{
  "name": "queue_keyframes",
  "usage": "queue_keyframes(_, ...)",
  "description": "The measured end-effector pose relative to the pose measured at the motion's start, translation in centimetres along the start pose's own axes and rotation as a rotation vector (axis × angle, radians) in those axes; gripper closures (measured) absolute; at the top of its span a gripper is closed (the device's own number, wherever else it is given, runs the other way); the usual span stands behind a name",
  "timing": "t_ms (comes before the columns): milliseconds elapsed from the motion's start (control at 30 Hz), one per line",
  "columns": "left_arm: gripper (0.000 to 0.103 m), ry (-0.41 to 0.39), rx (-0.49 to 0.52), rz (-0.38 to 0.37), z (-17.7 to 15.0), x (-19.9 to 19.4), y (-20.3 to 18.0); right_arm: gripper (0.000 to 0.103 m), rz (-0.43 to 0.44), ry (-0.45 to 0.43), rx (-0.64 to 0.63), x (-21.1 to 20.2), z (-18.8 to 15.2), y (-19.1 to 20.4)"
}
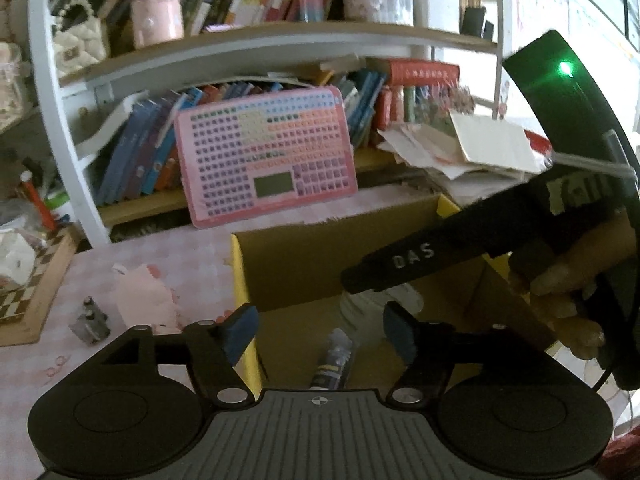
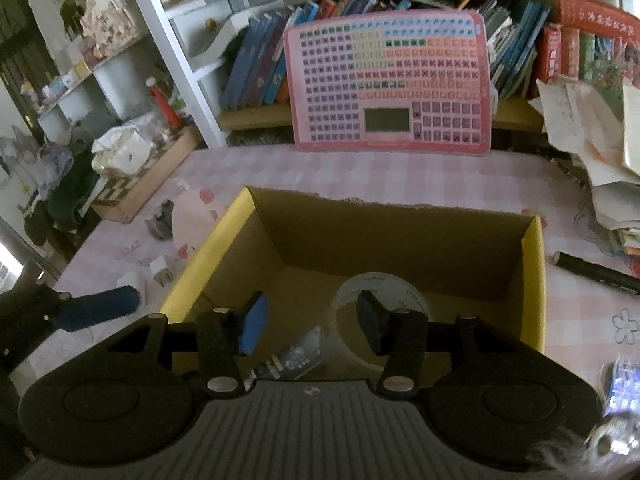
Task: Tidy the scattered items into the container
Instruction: 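Open the right gripper to drop the tape roll into the yellow box while the left drops the pink stick, then lift both open grippers out of the yellow box and back away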
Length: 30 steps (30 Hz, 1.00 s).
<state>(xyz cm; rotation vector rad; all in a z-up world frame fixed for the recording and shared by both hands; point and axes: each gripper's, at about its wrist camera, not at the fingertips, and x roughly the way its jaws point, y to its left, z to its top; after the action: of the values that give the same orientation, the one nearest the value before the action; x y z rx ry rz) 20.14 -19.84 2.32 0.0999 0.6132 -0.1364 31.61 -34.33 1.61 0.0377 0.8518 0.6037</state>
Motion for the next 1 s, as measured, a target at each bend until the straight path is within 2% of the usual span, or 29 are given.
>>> queue_keyframes(133, 0.024, -0.033, -0.016, 0.009, -0.1, -1.7, 0.5, 0.054, -0.006, -0.049, -0.009, -1.8, -0.6, 0.6)
queue_keyframes(433, 0.023, -0.064, -0.019, -0.013, -0.9, -3.8, 1.7, 0.053, -0.066, -0.128, -0.011, -5.2, -2.3, 2.7)
queue_keyframes(733, 0.020, -0.110, -0.005, -0.058, -2.8, -6.6, 3.9, 0.049, -0.162, -0.206, 0.018, -8.1, -5.5, 6.1)
queue_keyframes(1000, 0.019, -0.117, -0.011, -0.084, -5.4, -9.8, 7.7, 0.048, -0.279, -0.268, 0.064, -9.9, -9.2, 10.2)
